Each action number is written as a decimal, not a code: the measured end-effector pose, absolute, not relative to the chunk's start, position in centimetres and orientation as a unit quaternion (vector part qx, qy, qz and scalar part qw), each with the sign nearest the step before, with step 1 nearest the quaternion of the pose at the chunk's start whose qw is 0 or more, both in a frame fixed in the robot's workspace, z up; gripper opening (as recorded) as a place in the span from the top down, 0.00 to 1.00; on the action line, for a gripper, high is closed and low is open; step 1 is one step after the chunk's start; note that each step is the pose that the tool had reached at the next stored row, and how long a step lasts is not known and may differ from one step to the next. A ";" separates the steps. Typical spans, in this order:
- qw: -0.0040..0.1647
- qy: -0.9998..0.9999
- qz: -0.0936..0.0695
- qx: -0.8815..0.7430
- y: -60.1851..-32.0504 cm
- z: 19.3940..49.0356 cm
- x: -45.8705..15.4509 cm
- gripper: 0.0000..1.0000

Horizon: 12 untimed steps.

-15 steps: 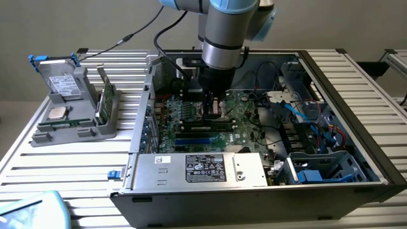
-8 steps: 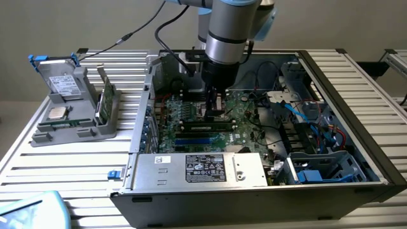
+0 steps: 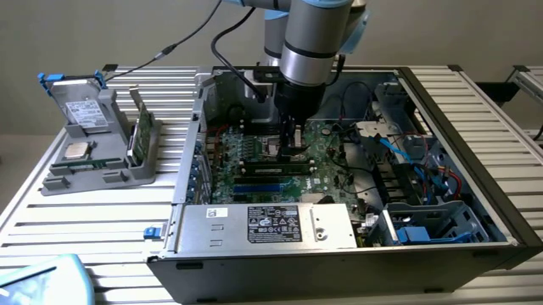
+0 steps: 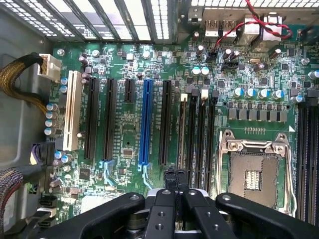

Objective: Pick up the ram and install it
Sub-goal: 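Press down the ram until it locks into place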

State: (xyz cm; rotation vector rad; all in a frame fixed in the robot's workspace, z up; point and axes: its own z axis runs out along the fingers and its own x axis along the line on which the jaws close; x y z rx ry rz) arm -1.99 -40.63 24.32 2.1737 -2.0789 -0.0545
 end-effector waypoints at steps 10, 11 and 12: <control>0.067 -0.690 -0.018 0.721 -40.6 24.3 -2.0 0.89; 0.067 -0.689 -0.018 0.721 -40.6 24.3 -2.0 0.89; 0.067 -0.689 -0.018 0.721 -40.6 24.3 -2.0 0.89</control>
